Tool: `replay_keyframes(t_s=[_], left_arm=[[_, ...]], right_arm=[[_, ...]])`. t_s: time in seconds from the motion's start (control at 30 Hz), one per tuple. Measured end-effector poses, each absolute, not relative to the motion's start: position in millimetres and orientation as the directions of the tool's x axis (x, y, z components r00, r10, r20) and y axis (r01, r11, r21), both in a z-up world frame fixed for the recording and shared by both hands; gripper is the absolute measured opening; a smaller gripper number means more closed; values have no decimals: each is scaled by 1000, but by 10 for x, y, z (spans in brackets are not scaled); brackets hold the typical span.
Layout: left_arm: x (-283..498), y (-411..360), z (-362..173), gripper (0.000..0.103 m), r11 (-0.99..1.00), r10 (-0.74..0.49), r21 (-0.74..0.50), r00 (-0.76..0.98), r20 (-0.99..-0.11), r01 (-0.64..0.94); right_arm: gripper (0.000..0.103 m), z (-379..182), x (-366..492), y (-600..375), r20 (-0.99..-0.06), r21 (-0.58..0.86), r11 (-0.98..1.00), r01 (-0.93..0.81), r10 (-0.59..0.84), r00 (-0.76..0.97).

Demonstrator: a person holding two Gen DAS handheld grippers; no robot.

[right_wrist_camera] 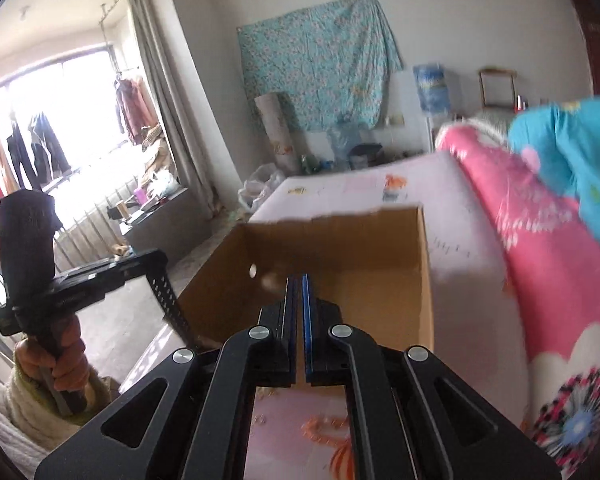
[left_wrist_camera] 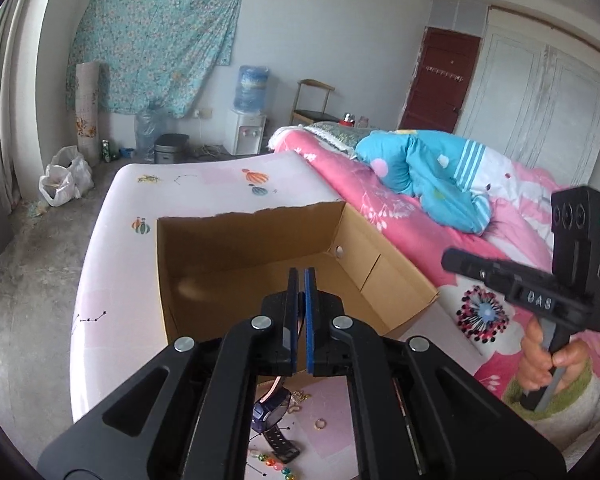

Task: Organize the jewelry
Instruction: 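Carry the smartwatch into the cardboard box with the right tool and release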

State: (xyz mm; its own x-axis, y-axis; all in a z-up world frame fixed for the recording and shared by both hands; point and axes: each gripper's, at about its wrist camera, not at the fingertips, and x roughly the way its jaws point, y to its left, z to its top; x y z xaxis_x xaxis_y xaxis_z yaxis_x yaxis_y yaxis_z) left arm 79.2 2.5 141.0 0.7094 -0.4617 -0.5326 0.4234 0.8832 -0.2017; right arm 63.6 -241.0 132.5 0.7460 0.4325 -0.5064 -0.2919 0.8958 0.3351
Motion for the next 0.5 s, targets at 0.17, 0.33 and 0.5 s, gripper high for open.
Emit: replay_keyframes(t_s=[0.17, 0.33, 0.5], left_arm=[[675, 21, 1384, 2, 896, -433, -177, 717, -546, 406], [572, 17, 1334, 2, 907, -408, -162, 719, -563, 388], [529, 42, 1341, 2, 910, -407, -178, 719, -563, 375]], right_arm=[[4, 731, 462, -2240, -571, 484, 822, -299, 556, 603], [21, 128, 322, -1905, -589, 642, 712, -283, 695, 413], [25, -137, 340, -1675, -592, 705, 664, -251, 745, 308]])
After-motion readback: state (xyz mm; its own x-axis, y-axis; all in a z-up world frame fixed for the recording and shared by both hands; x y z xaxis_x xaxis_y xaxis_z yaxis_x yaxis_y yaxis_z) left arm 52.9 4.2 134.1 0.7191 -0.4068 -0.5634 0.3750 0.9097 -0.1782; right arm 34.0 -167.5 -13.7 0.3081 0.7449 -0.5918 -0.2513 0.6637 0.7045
